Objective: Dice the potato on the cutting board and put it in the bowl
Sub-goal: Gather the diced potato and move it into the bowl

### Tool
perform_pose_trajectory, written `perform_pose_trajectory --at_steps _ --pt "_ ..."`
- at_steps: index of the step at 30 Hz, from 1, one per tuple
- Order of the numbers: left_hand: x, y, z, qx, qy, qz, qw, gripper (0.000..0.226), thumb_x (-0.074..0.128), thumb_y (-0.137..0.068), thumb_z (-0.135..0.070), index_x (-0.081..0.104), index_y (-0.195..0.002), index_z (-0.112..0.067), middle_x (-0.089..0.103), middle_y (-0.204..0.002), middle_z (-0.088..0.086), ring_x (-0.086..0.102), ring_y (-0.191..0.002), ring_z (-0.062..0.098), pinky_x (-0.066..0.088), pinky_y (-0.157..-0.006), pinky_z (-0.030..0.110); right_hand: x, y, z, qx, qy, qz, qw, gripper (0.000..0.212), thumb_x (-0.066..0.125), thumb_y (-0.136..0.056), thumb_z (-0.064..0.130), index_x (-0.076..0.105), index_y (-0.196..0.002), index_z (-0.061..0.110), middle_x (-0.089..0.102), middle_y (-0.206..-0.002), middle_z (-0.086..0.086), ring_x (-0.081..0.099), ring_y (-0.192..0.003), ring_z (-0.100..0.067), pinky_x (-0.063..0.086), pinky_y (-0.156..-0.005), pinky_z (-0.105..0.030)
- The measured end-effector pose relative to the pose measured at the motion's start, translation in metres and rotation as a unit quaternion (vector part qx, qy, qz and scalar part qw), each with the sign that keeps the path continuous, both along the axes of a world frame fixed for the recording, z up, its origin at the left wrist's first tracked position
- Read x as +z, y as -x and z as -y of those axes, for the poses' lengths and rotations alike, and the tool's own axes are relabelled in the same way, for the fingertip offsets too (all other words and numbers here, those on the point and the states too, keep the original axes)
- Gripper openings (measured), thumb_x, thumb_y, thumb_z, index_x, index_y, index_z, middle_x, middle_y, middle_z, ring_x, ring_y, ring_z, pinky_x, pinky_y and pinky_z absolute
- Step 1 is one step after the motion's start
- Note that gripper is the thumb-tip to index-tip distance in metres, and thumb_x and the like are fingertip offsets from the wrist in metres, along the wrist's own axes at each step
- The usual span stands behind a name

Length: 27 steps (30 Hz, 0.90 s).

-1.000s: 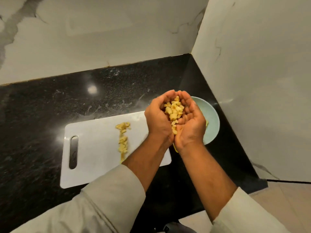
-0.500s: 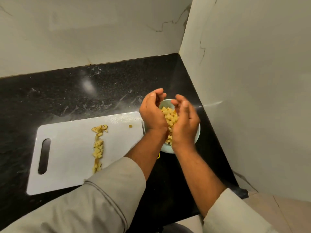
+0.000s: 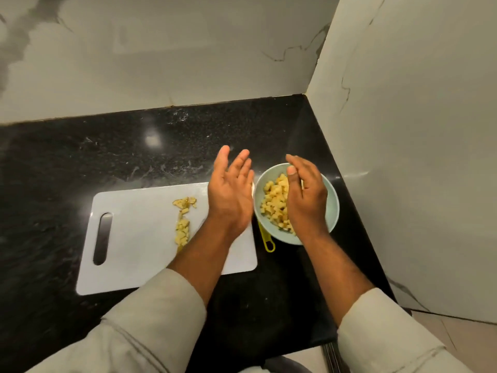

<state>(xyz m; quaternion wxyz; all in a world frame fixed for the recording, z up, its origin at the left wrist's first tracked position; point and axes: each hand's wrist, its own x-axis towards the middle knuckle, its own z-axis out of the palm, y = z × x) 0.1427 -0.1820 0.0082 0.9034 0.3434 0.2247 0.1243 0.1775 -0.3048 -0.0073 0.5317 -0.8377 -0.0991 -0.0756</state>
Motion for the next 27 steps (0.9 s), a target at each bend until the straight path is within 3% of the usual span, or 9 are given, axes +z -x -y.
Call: perform_pose_trajectory --at_steps 2,5,7,9,13,16,20,22,27 --pt "-0.011 0.032 -0.033 -0.002 -0.277 -0.041 0.960 0.045 0.052 -0.097 -0.020 0.040 -0.141 -0.024 0.050 -0.140 0.001 0.045 -0.130 0.007 0.034 -0.113 0.036 0.006 0.011 -0.014 0.029 0.006 0.054 0.998 0.029 0.046 -0.099 0.018 0.063 -0.122 0.012 0.061 -0.121 0.003 0.051 -0.114 -0.001 0.039 -0.097 -0.011" --pt "-0.047 0.094 -0.089 -0.129 -0.684 -0.100 0.711 0.074 0.062 -0.086 -0.053 0.033 -0.146 -0.023 0.029 -0.153 -0.004 0.021 -0.143 0.008 0.022 -0.119 0.039 0.003 0.032 -0.054 0.114 0.018 0.109 0.987 0.025 0.050 -0.096 0.009 0.067 -0.115 0.005 0.065 -0.113 -0.006 0.056 -0.108 -0.007 0.041 -0.095 -0.014" --pt "-0.071 0.126 -0.113 -0.245 -0.797 -0.165 0.526 0.112 0.040 -0.070 -0.088 0.004 -0.154 -0.024 -0.007 -0.161 -0.001 -0.010 -0.148 0.019 -0.001 -0.120 0.041 -0.008 0.041 -0.075 0.145 0.048 0.081 0.985 0.024 0.051 -0.096 0.007 0.067 -0.113 0.001 0.066 -0.112 -0.010 0.059 -0.107 -0.015 0.044 -0.095 -0.022" --pt "-0.086 0.145 -0.123 -0.274 -0.831 -0.189 0.445 0.123 0.023 -0.061 -0.098 -0.011 -0.153 -0.023 -0.022 -0.158 0.003 -0.016 -0.147 0.025 -0.008 -0.117 0.040 -0.026 0.047 -0.092 0.155 0.121 0.001 0.980 0.029 0.048 -0.098 0.010 0.063 -0.122 0.001 0.061 -0.125 -0.012 0.054 -0.119 -0.022 0.040 -0.104 -0.028" --pt "-0.087 0.127 -0.130 -0.181 -0.859 -0.178 0.444 0.114 0.029 -0.066 -0.094 0.024 -0.152 -0.020 0.031 -0.154 0.009 0.041 -0.131 0.030 0.037 -0.103 0.044 -0.059 0.063 -0.111 0.191 0.283 -0.059 0.938 0.043 0.039 -0.101 0.013 0.039 -0.144 0.005 0.031 -0.154 -0.012 0.020 -0.146 -0.023 0.011 -0.120 -0.033" --pt "-0.083 0.111 -0.140 -0.151 -0.861 -0.090 0.476 0.097 0.039 -0.075 -0.080 0.032 -0.149 -0.018 0.044 -0.144 0.007 0.047 -0.124 0.025 0.040 -0.098 0.041 -0.059 0.081 -0.117 0.264 0.225 -0.063 0.936 0.045 0.040 -0.100 0.009 0.039 -0.145 0.006 0.036 -0.152 -0.010 0.026 -0.143 -0.020 0.013 -0.119 -0.026" --pt "-0.086 0.113 -0.158 -0.099 -0.654 -0.022 0.750 0.065 0.051 -0.090 -0.054 0.037 -0.145 -0.021 0.044 -0.143 -0.003 0.038 -0.131 0.005 0.029 -0.109 0.018 -0.046 0.065 -0.127 0.206 0.143 -0.074 0.965 0.039 0.045 -0.101 0.010 0.048 -0.139 0.004 0.047 -0.144 -0.013 0.038 -0.137 -0.021 0.024 -0.114 -0.023" --pt "-0.086 0.118 -0.163 -0.031 -0.575 -0.074 0.814 0.049 0.047 -0.095 -0.042 0.044 -0.141 -0.023 0.049 -0.140 -0.004 0.042 -0.129 0.005 0.033 -0.108 0.021 -0.045 0.059 -0.139 0.244 0.201 -0.065 0.947 0.041 0.044 -0.102 0.014 0.044 -0.141 0.004 0.042 -0.147 -0.012 0.031 -0.141 -0.022 0.018 -0.118 -0.027" --pt "-0.088 0.131 -0.170 0.043 -0.592 -0.118 0.796 0.035 0.043 -0.100 -0.019 0.056 -0.130 -0.008 0.058 -0.131 0.005 0.049 -0.120 0.008 0.034 -0.104 0.015 -0.058 0.095 -0.163 0.413 0.248 0.016 0.876 0.043 0.052 -0.098 0.016 0.049 -0.136 -0.002 0.046 -0.143 -0.019 0.035 -0.138 -0.030 0.021 -0.118 -0.040"
